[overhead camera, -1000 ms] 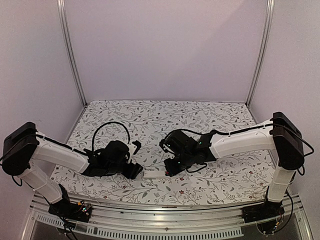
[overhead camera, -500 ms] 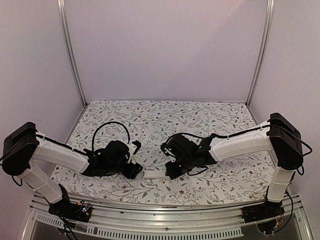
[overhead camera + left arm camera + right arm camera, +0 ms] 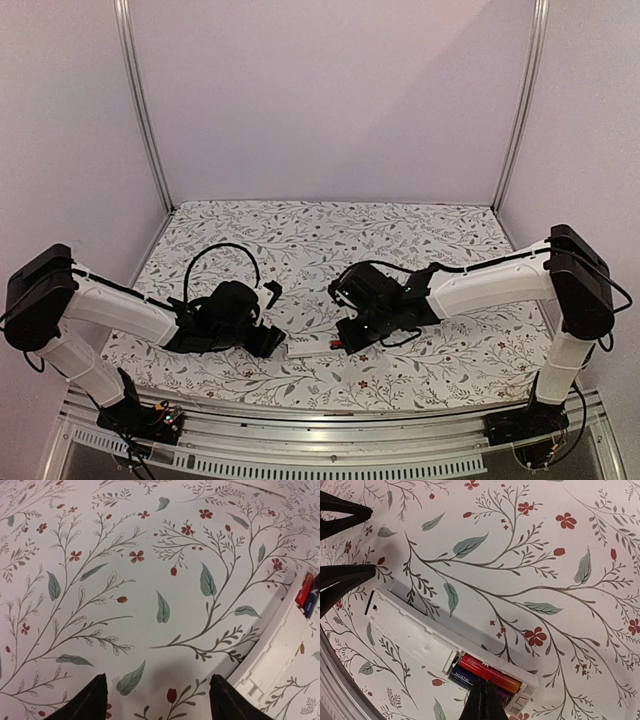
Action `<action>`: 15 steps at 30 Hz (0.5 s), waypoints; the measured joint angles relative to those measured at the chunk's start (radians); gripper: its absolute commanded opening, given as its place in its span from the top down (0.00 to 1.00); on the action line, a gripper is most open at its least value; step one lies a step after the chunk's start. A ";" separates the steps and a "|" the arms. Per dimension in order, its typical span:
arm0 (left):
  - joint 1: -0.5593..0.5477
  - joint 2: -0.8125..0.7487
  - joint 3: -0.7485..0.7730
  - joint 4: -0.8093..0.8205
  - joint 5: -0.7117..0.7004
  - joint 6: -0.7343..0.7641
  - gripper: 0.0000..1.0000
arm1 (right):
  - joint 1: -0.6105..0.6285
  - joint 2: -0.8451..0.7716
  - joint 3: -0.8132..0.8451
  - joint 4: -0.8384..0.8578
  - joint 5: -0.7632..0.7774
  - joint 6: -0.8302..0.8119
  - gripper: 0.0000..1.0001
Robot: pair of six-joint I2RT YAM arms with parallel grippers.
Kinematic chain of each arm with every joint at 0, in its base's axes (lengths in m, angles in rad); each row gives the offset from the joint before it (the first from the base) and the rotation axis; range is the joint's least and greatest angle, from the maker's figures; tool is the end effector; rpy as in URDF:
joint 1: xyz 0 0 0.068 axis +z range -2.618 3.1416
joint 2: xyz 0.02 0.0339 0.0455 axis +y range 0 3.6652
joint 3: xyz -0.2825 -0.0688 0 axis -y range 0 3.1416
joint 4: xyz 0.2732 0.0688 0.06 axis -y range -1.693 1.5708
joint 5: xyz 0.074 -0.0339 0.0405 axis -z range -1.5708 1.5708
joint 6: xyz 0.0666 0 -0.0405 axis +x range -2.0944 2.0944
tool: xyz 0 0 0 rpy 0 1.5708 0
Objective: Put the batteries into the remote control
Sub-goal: Press the battery in the battery compartment.
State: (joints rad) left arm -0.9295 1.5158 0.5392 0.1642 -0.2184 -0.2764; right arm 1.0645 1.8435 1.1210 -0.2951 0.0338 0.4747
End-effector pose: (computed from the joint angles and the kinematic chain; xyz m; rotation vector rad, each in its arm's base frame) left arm 0.1927 -0.2340 0.1019 0.6650 2.2875 -0.3229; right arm 0.2030 0.3615 0.1303 -0.7661 2.5662 0.4965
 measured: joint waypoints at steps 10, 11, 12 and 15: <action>0.000 0.000 0.000 0.000 -0.001 0.003 0.30 | 0.000 -0.064 0.002 -0.044 0.042 -0.007 1.00; 0.000 0.000 0.000 0.000 -0.001 0.003 0.30 | 0.000 -0.055 0.002 -0.043 0.042 -0.008 1.00; 0.000 0.000 0.000 0.000 -0.001 0.003 0.30 | 0.000 -0.043 0.002 -0.042 0.041 -0.008 1.00; 0.000 -0.002 0.000 -0.002 -0.003 0.003 0.30 | -0.001 0.002 0.002 -0.035 0.038 -0.011 1.00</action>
State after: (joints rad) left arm -0.9295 1.5135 0.5392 0.1619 -0.2214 -0.2729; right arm 1.0637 1.8454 1.1229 -0.3298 0.0719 0.4641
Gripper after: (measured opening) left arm 0.696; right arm 0.004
